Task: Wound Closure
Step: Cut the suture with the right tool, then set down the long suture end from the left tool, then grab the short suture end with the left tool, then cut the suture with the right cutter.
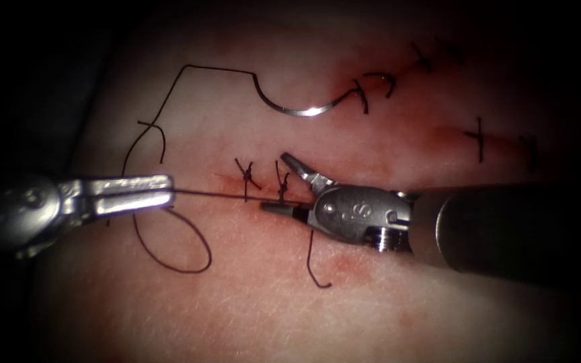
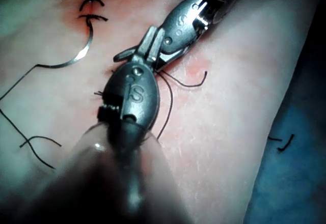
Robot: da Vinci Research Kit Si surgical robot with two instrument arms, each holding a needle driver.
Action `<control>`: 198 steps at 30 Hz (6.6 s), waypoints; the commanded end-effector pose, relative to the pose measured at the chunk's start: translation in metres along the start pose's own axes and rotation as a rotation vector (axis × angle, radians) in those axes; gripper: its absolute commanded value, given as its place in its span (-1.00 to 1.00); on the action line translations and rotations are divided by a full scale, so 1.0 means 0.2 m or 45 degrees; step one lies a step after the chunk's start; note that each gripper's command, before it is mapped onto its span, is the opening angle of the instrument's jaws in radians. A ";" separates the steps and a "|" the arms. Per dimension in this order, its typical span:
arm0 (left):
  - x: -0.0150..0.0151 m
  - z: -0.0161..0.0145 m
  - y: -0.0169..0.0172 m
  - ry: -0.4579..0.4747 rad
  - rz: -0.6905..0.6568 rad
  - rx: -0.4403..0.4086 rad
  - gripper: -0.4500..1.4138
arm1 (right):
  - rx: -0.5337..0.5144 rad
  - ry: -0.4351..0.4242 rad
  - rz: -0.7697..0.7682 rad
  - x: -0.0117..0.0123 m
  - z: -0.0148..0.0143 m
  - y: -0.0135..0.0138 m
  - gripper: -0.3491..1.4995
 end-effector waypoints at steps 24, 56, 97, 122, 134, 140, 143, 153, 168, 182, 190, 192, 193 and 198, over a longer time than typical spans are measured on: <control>0.000 0.003 0.009 0.001 0.031 0.001 -1.00 | 0.035 -0.006 -0.013 -0.006 0.010 -0.008 -1.00; -0.037 0.023 0.066 0.016 0.049 -0.526 -1.00 | -0.174 0.059 0.063 -0.045 -0.097 0.085 0.69; -0.079 0.051 0.028 -0.503 0.284 -0.070 -0.17 | -0.231 0.081 0.063 -0.030 -0.074 0.064 0.75; -0.107 0.095 0.043 -0.665 0.358 -0.130 -0.44 | -0.202 0.073 0.044 -0.030 -0.065 0.049 0.67; -0.106 0.090 0.036 -0.626 0.251 -0.174 -1.00 | -0.182 0.073 0.038 -0.029 -0.064 0.044 0.62; -0.096 0.082 0.032 -0.603 0.230 -0.172 -1.00 | -0.032 0.133 0.012 -0.024 -0.057 0.023 0.71; -0.091 0.080 0.031 -0.586 0.220 -0.157 -1.00 | 0.018 0.148 -0.035 -0.021 -0.052 0.013 0.73; -0.084 0.078 0.028 -0.569 0.231 -0.142 -1.00 | 0.137 0.233 -0.312 -0.016 -0.032 -0.001 0.82; -0.078 0.079 0.031 -0.575 0.231 -0.127 -1.00 | 0.132 0.261 -0.398 -0.014 -0.016 -0.009 0.76; -0.080 0.079 0.035 -0.584 0.241 -0.115 -1.00 | 0.131 0.303 -0.397 -0.011 -0.002 -0.016 0.64; -0.081 0.079 0.037 -0.582 0.246 -0.115 -1.00 | 0.133 0.305 -0.403 -0.013 -0.001 -0.017 0.09; -0.082 0.079 0.039 -0.580 0.248 -0.115 -1.00 | 0.155 0.290 -0.406 -0.013 -0.001 -0.017 -1.00; -0.082 0.079 0.039 -0.581 0.249 -0.114 -1.00 | 0.157 0.286 -0.405 -0.012 -0.001 -0.017 -1.00; -0.084 0.077 0.042 -0.578 0.258 -0.117 -1.00 | 0.153 0.285 -0.432 -0.011 0.001 -0.016 -1.00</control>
